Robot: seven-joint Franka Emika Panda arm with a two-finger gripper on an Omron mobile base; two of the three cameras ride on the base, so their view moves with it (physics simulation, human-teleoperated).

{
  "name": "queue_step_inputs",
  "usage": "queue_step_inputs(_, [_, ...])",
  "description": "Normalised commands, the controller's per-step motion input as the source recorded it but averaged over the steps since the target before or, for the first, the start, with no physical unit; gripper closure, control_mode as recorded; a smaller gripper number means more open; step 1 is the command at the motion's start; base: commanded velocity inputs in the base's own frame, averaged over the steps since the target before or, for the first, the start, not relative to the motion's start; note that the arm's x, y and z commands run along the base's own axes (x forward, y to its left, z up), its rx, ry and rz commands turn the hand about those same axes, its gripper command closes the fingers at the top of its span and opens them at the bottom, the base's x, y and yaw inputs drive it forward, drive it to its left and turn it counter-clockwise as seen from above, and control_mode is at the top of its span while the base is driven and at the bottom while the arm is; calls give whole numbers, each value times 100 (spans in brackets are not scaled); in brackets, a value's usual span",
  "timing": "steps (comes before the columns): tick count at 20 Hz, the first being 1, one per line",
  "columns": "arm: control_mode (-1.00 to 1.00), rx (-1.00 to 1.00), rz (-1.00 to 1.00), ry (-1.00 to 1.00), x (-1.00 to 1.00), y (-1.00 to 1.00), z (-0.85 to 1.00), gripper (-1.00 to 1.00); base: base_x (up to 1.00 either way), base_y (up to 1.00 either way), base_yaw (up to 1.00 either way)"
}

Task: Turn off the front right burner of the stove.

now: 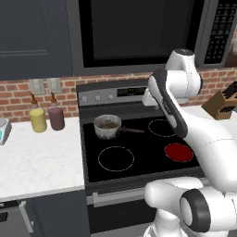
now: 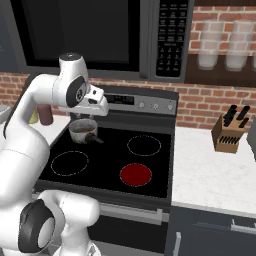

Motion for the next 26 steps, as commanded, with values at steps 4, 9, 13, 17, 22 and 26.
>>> queue_step_inputs(4, [-100, 13, -7, -4, -13, -42, 0, -100, 0, 0, 0])
queue_step_inputs(9, [-100, 34, -30, -6, -37, -100, -7, -100, 0, 0, 0])
queue_step_inputs(13, [-100, 40, -36, -7, -36, -100, -3, -100, 0, 0, 0])
queue_step_inputs(17, [-100, 48, -42, -10, -21, -92, 0, -100, 0, 0, 0])
queue_step_inputs(22, [-100, 53, -47, -20, -1, -64, -3, -100, 0, 0, 0])
queue_step_inputs(26, [-100, 49, -49, -23, 1, -53, -1, -100, 0, 0, 0])
